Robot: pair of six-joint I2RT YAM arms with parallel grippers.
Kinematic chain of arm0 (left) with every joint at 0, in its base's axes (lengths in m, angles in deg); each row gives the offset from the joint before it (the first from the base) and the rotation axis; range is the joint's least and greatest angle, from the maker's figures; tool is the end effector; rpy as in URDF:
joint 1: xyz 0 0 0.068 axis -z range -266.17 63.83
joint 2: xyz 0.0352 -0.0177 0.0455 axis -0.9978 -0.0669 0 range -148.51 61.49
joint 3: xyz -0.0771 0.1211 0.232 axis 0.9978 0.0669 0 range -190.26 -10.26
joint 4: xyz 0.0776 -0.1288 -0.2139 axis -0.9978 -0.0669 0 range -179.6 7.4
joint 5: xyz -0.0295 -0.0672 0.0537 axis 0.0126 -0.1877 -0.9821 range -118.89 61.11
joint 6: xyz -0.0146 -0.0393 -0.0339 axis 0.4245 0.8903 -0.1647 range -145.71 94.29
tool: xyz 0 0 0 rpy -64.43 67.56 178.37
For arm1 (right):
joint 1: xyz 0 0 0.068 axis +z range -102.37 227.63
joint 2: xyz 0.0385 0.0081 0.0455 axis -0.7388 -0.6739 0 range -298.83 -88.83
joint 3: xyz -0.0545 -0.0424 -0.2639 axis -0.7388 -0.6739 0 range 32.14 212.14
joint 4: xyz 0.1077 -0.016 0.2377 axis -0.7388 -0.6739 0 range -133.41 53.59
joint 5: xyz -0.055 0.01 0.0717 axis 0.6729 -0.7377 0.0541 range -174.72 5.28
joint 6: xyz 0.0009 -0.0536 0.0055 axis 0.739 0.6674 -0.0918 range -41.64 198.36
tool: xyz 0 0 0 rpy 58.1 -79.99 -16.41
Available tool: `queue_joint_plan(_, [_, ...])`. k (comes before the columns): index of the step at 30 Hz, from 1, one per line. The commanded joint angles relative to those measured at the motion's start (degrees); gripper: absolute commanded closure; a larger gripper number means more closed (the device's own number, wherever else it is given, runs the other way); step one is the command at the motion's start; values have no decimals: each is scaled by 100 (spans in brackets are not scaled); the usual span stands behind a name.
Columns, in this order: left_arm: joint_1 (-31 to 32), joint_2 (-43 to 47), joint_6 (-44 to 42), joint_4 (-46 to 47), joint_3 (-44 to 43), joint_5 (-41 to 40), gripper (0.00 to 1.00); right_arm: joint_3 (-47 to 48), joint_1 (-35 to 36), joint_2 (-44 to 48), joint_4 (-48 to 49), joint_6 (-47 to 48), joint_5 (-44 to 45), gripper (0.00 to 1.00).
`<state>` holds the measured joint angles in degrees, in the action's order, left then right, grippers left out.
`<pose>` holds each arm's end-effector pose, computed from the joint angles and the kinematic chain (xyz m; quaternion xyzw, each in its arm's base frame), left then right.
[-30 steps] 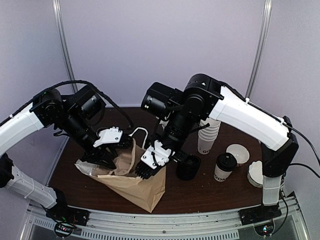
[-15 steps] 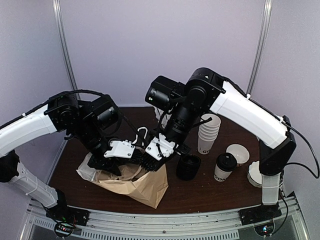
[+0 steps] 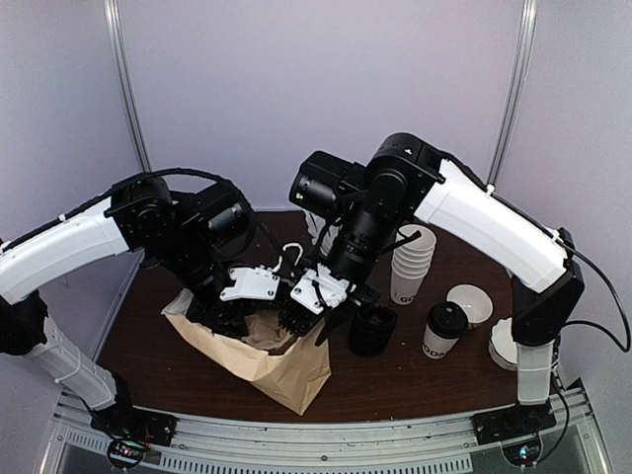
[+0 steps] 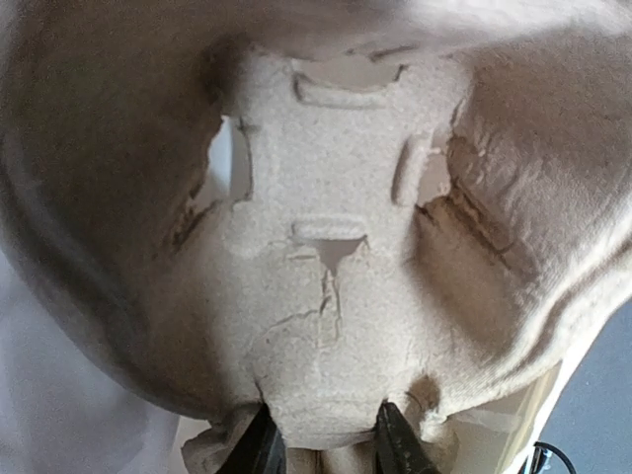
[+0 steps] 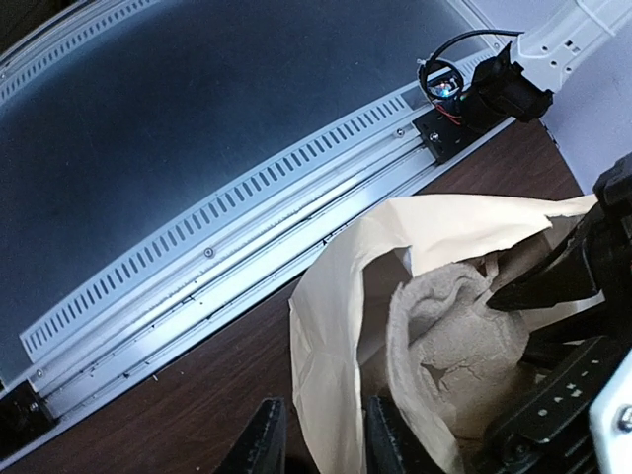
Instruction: Pack the takeout coffee
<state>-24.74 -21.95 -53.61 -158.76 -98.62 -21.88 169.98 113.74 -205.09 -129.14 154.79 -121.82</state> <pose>0.1225 -0.2339 0.3530 0.6993 0.6935 -0.1047 0.1384 0.1325 0.3522 0.3992 -0.9025 0.2510 0.2986 0.1828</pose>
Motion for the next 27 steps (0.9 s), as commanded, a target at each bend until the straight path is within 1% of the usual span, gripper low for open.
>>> queue_joint_plan(1, [-63,13,6,-206,-348,-24,78,-79,119,148,59,-198,88,62])
queue_joint_plan(3, [-80,-16,47,-216,-280,-106,78,-277,215,192,177,-300,292,57])
queue_joint_plan(8, [-124,-45,248,-243,-376,-80,78,-534,391,282,334,-483,555,56])
queue_joint_plan(10, [-167,8,270,-231,-480,64,78,-540,511,296,435,-588,782,56])
queue_joint_plan(12, [-230,26,281,-247,-489,179,77,-499,642,318,396,-596,1040,55])
queue_joint_plan(14, [-250,20,315,-273,-420,144,78,-447,727,368,291,-551,1116,54])
queue_joint_plan(15, [-268,18,331,-280,-376,159,77,-428,771,402,282,-546,1122,53])
queue_joint_plan(17, [-331,-7,439,-268,-329,185,77,-401,890,433,380,-656,1231,43])
queue_joint_plan(18, [-345,-28,451,-286,-342,225,78,-403,979,426,434,-734,1322,40])
queue_joint_plan(21, [-349,-90,527,-316,-435,314,77,-466,1221,304,781,-1193,1988,36])
queue_joint_plan(24, [-346,-134,594,-344,-472,342,77,-386,1348,86,821,-1531,2710,35])
queue_joint_plan(27, [-346,-157,644,-389,-434,366,77,-378,1374,24,795,-1783,3080,36])
